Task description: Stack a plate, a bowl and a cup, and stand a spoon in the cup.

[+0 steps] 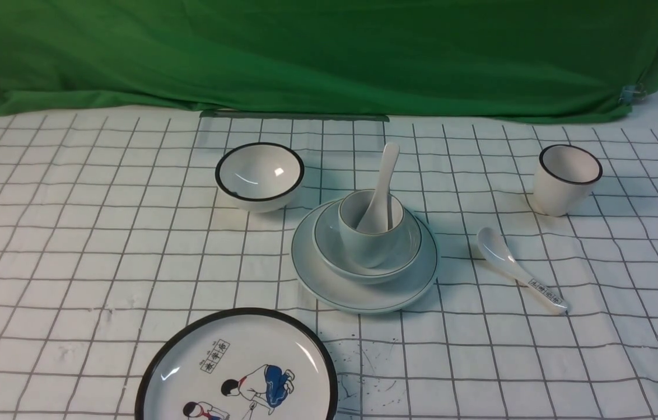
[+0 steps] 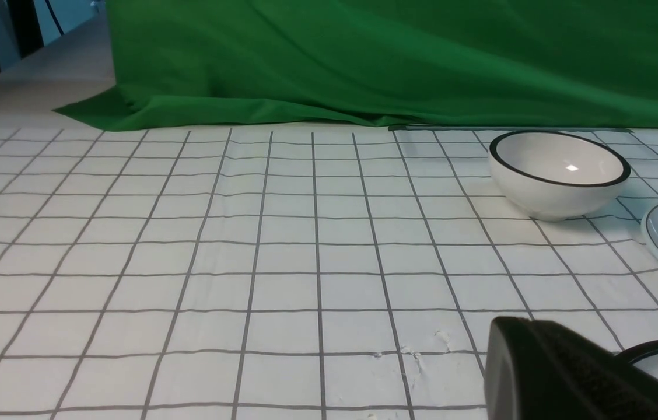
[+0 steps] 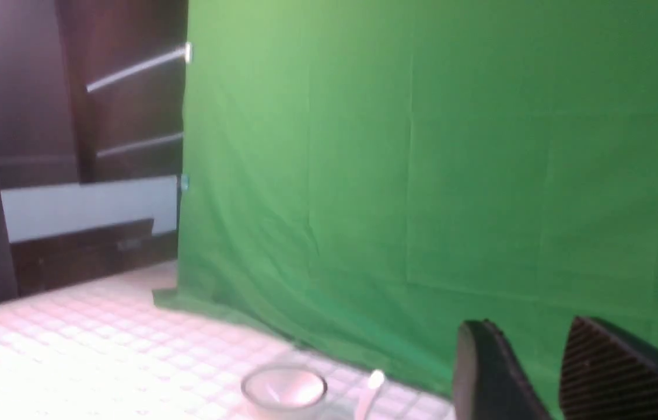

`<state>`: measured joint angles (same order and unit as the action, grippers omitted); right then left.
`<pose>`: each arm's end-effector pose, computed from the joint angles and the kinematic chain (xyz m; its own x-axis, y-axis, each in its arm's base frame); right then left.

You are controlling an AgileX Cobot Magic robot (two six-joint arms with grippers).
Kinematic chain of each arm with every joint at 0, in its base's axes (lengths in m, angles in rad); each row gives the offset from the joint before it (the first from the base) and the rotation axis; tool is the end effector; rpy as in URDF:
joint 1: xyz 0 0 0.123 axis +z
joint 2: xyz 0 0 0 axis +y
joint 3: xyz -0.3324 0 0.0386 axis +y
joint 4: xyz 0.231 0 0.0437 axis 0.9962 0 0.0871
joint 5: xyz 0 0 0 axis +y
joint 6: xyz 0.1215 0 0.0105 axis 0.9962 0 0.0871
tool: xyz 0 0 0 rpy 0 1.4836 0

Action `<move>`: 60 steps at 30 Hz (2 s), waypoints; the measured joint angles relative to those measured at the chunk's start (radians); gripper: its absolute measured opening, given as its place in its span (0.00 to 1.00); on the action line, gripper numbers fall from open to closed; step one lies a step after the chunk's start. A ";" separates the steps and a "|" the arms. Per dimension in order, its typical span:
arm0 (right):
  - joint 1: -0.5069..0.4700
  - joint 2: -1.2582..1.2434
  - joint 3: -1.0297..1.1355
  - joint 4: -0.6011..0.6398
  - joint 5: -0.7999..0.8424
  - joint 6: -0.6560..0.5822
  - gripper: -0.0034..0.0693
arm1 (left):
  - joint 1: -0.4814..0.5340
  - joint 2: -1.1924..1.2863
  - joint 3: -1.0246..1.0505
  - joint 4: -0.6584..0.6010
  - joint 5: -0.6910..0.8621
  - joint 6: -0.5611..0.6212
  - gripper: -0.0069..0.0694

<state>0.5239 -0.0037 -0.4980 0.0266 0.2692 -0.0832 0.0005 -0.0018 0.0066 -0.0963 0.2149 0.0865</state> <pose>-0.0309 -0.0169 0.3480 0.3009 0.1074 -0.9476 -0.4896 0.8701 -0.0568 0.0196 -0.0025 0.1875 -0.1313 -0.0077 -0.9913 0.0188 0.9998 -0.0102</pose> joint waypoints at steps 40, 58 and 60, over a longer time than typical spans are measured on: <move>-0.580 0.004 0.505 -0.027 -0.023 -0.065 0.37 | 0.000 0.000 0.000 0.003 0.001 0.000 0.09; -0.580 0.004 0.505 -0.027 -0.023 -0.064 0.37 | 0.000 0.000 0.000 0.004 0.001 0.000 0.09; -0.580 0.004 0.505 -0.027 -0.023 -0.064 0.37 | 0.000 0.000 0.000 0.004 0.001 0.000 0.09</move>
<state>-0.0558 0.0004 0.0069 0.0000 0.2463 -0.1476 0.0005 -0.0018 0.0066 -0.0925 0.2154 0.0865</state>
